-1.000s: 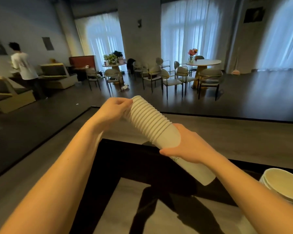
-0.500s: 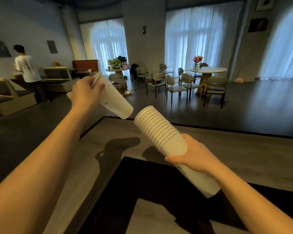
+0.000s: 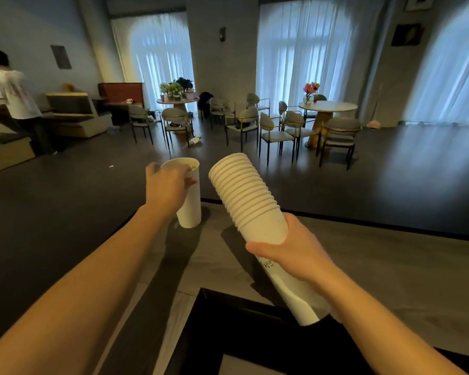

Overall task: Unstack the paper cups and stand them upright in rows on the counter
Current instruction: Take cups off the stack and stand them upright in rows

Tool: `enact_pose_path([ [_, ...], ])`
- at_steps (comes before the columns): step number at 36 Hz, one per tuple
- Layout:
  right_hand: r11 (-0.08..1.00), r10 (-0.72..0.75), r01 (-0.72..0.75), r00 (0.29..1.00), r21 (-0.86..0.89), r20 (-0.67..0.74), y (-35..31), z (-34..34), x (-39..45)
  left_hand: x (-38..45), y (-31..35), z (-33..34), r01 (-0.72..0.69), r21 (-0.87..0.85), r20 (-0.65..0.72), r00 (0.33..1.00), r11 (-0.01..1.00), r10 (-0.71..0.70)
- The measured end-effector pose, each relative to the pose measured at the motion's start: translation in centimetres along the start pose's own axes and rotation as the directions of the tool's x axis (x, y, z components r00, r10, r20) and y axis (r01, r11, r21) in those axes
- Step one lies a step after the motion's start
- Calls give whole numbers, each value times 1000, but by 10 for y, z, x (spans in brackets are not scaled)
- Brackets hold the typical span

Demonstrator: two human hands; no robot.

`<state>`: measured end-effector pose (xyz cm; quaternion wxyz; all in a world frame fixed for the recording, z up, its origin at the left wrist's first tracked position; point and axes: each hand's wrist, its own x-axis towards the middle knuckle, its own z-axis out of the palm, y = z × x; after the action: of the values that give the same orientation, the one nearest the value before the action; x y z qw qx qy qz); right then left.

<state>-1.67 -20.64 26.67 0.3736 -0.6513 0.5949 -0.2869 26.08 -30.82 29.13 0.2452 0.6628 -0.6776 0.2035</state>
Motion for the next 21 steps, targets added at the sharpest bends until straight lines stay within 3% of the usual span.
enact_pose_path([
  [8,1000,-20,19,999,-11,-26,3,-4,31,31,-6,25,-66,-16,-4,998,998,66],
  [12,999,-30,29,999,-24,-16,6,-7,35,34,0,7,-27,-46,-41,999,999,25],
  [14,1000,-27,26,1000,-13,-11,8,-10,33,33,14,-11,-6,-133,-169,985,991,-16],
  [15,1000,-25,25,1000,-2,-9,9,-12,31,32,24,-21,-5,-266,-185,982,964,-46],
  [16,1000,-27,27,1000,8,-4,10,-14,29,29,36,-35,-1,-442,-147,987,897,-72],
  [18,999,-45,45,999,15,7,11,-18,22,28,56,-54,103,-706,116,993,701,-30],
  [19,998,-60,60,998,9,9,12,-19,20,27,62,-62,186,-738,269,963,649,30],
  [21,996,-93,93,996,-13,2,15,-24,14,23,69,-77,291,-693,485,865,660,128],
])
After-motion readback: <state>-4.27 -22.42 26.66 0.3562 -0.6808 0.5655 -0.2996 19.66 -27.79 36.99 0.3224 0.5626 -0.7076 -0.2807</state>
